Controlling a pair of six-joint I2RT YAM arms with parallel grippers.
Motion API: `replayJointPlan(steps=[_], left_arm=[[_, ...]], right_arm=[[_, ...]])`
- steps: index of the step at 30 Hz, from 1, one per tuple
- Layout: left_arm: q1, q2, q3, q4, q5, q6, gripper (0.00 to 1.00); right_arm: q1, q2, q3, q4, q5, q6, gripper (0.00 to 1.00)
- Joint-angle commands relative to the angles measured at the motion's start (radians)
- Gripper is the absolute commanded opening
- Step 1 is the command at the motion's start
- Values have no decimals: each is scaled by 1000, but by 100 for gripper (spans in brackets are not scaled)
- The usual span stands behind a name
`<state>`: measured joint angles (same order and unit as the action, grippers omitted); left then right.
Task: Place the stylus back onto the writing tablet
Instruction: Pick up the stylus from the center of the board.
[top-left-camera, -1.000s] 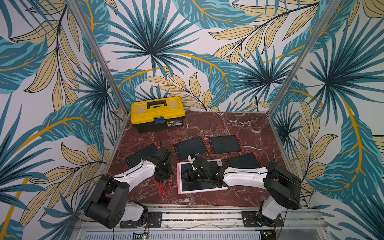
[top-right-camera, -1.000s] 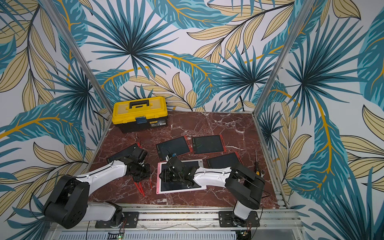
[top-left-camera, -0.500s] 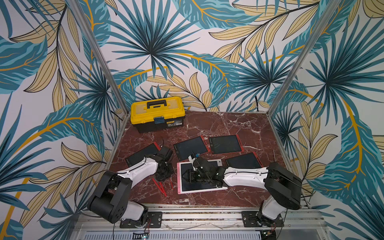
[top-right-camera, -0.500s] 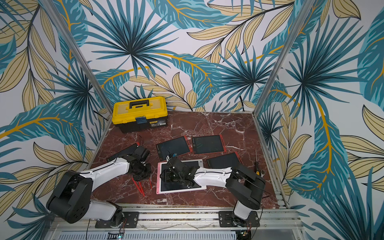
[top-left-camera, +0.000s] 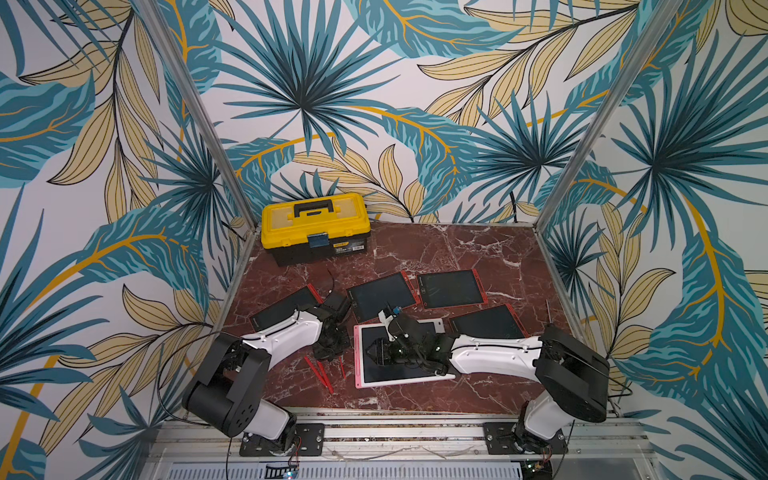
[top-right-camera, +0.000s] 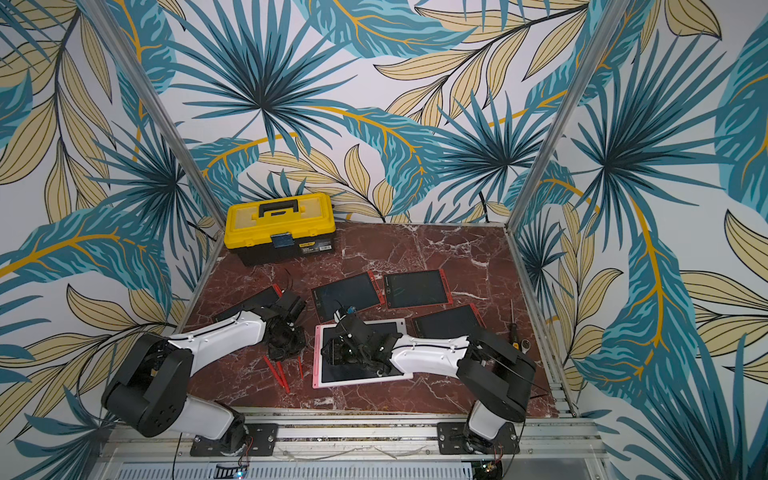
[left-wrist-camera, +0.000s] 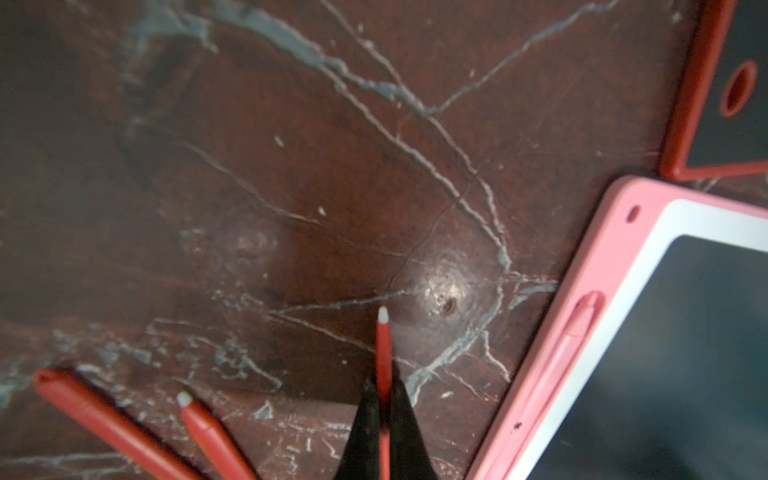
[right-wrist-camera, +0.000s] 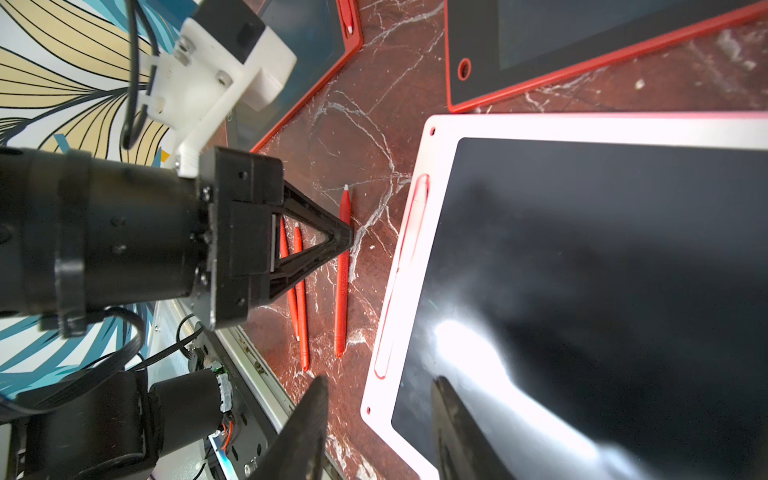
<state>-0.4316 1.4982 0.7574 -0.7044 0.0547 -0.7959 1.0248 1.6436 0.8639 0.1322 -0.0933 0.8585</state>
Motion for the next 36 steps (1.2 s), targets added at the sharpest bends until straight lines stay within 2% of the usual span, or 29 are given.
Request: replayJointPlan(steps=[1, 12, 16, 20, 28, 34, 36], left_arm=[[-2, 52, -60, -9, -59, 15, 4], [1, -150, 42, -10, 15, 124, 0], [1, -223, 101, -9, 35, 168, 0], [4, -270, 155, 5, 81, 202, 0], [29, -245, 235, 116, 224, 246, 0], [35, -173, 316, 211, 263, 236, 0], [36, -155, 315, 258, 287, 232, 0]], right_arm=[[6, -44, -29, -16, 17, -34, 42], [-4, -236, -28, -106, 46, -66, 43], [-11, -308, 38, -228, 114, -105, 43], [-29, -332, 112, -320, 132, -145, 43], [-88, -329, 181, -406, 143, -196, 43], [-203, -298, 257, -449, 31, -241, 43], [-212, -288, 291, -478, 31, -263, 43]])
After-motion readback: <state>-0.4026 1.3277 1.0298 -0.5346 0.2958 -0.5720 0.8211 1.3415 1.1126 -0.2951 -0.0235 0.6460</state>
